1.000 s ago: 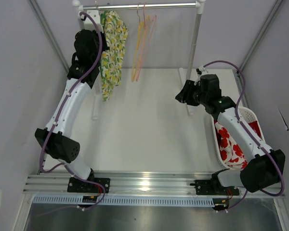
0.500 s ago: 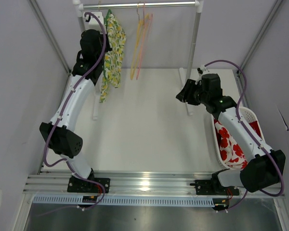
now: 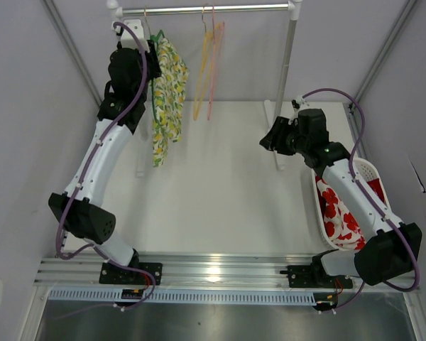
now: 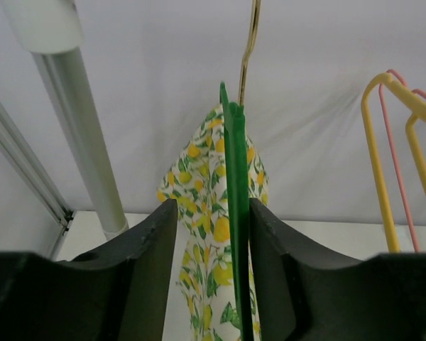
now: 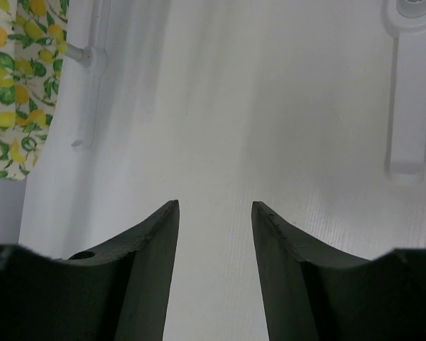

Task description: Place the skirt on the hanger

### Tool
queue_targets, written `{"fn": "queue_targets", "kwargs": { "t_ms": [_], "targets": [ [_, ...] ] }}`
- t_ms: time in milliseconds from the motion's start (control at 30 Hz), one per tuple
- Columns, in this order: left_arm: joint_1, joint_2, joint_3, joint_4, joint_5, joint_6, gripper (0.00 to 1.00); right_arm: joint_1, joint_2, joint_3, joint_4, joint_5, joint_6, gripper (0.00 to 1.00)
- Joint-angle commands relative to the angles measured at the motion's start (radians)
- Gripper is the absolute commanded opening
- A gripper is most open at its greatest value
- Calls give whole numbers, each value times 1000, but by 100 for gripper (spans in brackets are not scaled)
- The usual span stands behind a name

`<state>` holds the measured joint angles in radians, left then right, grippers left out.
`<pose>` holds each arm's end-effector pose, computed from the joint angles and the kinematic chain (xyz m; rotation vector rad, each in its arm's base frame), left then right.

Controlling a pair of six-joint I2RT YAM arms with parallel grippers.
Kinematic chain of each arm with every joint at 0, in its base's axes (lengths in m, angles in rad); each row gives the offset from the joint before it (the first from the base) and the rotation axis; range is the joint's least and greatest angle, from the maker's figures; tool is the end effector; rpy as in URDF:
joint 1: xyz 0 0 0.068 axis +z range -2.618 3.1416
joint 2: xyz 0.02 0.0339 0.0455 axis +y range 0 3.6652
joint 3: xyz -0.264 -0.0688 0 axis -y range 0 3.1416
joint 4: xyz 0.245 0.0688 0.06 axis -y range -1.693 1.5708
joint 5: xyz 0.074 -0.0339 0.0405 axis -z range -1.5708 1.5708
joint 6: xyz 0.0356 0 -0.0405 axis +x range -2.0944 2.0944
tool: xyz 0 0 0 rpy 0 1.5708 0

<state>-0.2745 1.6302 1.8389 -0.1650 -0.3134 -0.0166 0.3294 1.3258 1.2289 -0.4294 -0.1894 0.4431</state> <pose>0.3598 -0.0899 0.4912 -0.0529 1.5283 0.0073 0.2816 0.1033 0.3509 0.0048 2.1568 0.6564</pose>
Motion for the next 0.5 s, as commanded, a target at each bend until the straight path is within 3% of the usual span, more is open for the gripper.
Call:
{"fn": "queue_targets", "kwargs": {
  "t_ms": [0, 233, 467],
  "targets": [
    [9, -81, -16, 50, 3, 3, 51, -7, -34, 7, 15, 2, -6, 52],
    [9, -208, -92, 27, 11, -9, 73, -23, -37, 11, -9, 22, -4, 53],
    [9, -366, -205, -13, 57, -46, 79, -50, -77, -11, -86, 85, -9, 59]
  ]
}}
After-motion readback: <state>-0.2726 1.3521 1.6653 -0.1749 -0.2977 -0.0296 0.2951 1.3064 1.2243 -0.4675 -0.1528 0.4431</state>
